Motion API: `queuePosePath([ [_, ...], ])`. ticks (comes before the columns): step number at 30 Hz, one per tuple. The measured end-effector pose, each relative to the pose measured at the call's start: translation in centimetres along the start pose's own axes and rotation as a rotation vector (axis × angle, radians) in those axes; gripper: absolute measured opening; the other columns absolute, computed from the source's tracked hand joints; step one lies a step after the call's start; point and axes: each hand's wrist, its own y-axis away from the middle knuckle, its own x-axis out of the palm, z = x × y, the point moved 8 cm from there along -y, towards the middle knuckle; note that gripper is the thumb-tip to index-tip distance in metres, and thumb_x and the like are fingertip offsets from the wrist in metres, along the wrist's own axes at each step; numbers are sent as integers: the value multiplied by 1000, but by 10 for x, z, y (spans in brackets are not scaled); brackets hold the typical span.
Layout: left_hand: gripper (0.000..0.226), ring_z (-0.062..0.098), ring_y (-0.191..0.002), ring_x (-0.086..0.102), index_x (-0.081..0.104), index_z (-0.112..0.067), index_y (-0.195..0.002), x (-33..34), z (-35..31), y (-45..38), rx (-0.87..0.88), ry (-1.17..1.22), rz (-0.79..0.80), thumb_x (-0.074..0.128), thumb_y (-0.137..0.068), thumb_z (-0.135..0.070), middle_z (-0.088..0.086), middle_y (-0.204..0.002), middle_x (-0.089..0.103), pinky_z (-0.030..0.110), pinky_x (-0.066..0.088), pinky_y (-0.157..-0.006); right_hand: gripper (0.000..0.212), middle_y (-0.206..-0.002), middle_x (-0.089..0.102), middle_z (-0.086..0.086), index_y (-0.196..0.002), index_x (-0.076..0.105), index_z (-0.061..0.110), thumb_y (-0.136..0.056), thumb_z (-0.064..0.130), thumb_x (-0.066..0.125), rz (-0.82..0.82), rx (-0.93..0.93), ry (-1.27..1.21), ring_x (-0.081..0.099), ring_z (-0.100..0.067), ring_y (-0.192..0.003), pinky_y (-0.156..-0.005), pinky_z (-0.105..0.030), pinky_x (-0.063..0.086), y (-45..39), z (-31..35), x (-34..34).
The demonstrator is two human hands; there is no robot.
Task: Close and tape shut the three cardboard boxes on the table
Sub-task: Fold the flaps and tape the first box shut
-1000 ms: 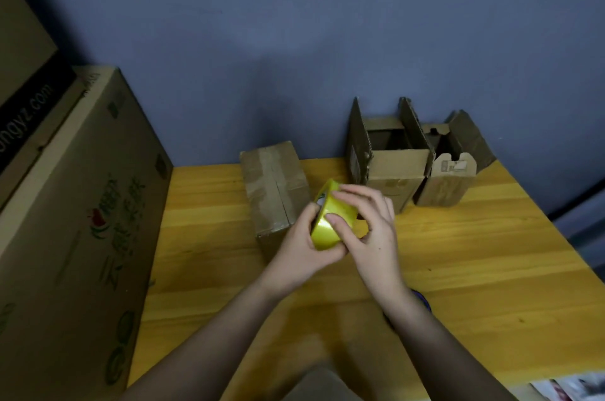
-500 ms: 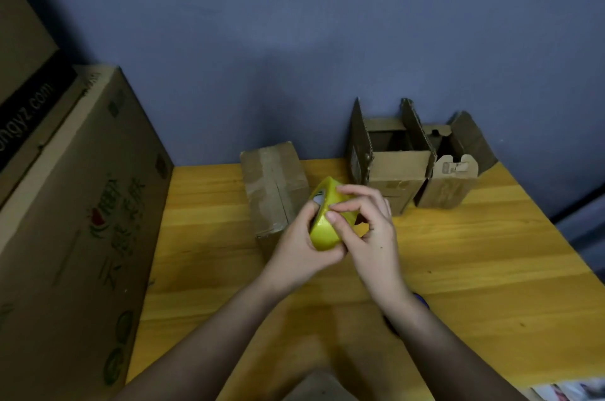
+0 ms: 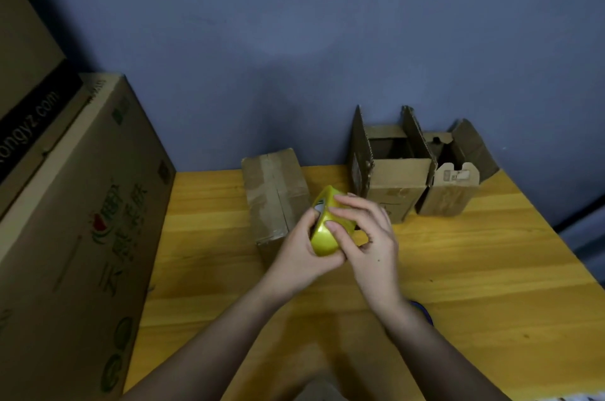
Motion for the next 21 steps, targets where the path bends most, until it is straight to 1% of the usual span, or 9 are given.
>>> queuePosePath([
  [3, 42, -9, -65, 49, 50, -29, -87, 0, 3, 0, -8, -19, -1, 72, -74, 4, -25, -74, 59, 10, 38, -61, 20, -114, 64, 6, -97, 72, 18, -85, 32, 64, 5, 35, -33, 56, -18, -113, -97, -21, 38, -1, -2, 1],
  [5, 39, -9, -66, 49, 50, -28, -88, -2, 4, 0, -9, -34, -5, 73, -73, 0, -20, -74, 58, 10, 38, -61, 18, -113, 62, 9, -93, 71, 21, -85, 35, 63, 35, 68, -51, 55, -16, -111, -94, -20, 39, -2, -4, 3],
  [6, 36, -8, -66, 49, 51, -28, -89, -2, 4, 0, -9, -42, -1, 74, -72, -6, -18, -76, 58, 11, 39, -61, 17, -113, 62, 11, -91, 70, 23, -84, 37, 63, 53, 85, -63, 54, -15, -111, -94, -21, 40, -3, -6, 3],
  [8, 34, -6, -68, 51, 52, -28, -92, -2, 5, -1, -20, -61, 17, 76, -71, -14, -16, -79, 59, 13, 40, -62, 12, -111, 60, 15, -87, 66, 29, -81, 40, 63, 87, 126, -95, 53, -12, -111, -93, -26, 42, -6, -10, 5],
  [12, 41, -11, -69, 52, 51, -33, -91, -2, 8, -3, -33, -102, 51, 76, -74, -5, -20, -79, 59, 8, 38, -62, 5, -108, 54, 23, -78, 60, 42, -76, 46, 63, 197, 173, -95, 51, -8, -110, -91, -37, 47, -13, -22, 8],
  [13, 42, -11, -70, 52, 50, -33, -92, -2, 9, -4, -36, -108, 62, 75, -75, -5, -19, -80, 59, 8, 38, -62, 6, -109, 54, 23, -80, 61, 41, -76, 47, 63, 224, 167, -86, 51, -7, -111, -92, -37, 47, -14, -23, 8],
  [16, 40, -11, -69, 50, 51, -33, -90, -6, 12, -6, -55, -119, 80, 75, -75, -5, -23, -77, 59, 8, 38, -62, 26, -109, 57, 20, -95, 66, 28, -77, 47, 65, 250, 107, -46, 54, -5, -109, -88, -30, 47, -15, -22, 4],
  [17, 41, -11, -69, 50, 50, -33, -90, -6, 13, -6, -58, -144, 91, 76, -75, -6, -22, -77, 58, 8, 38, -62, 30, -108, 57, 18, -98, 67, 25, -78, 47, 65, 255, 83, -28, 55, -5, -108, -86, -28, 47, -16, -21, 3],
  [21, 40, -11, -68, 49, 49, -35, -88, -5, 15, -1, -50, -199, 123, 77, -74, -9, -20, -78, 56, 8, 37, -60, 27, -103, 58, 14, -92, 70, 22, -80, 45, 65, 288, 47, 3, 57, -6, -103, -84, -29, 48, -16, -22, 5],
])
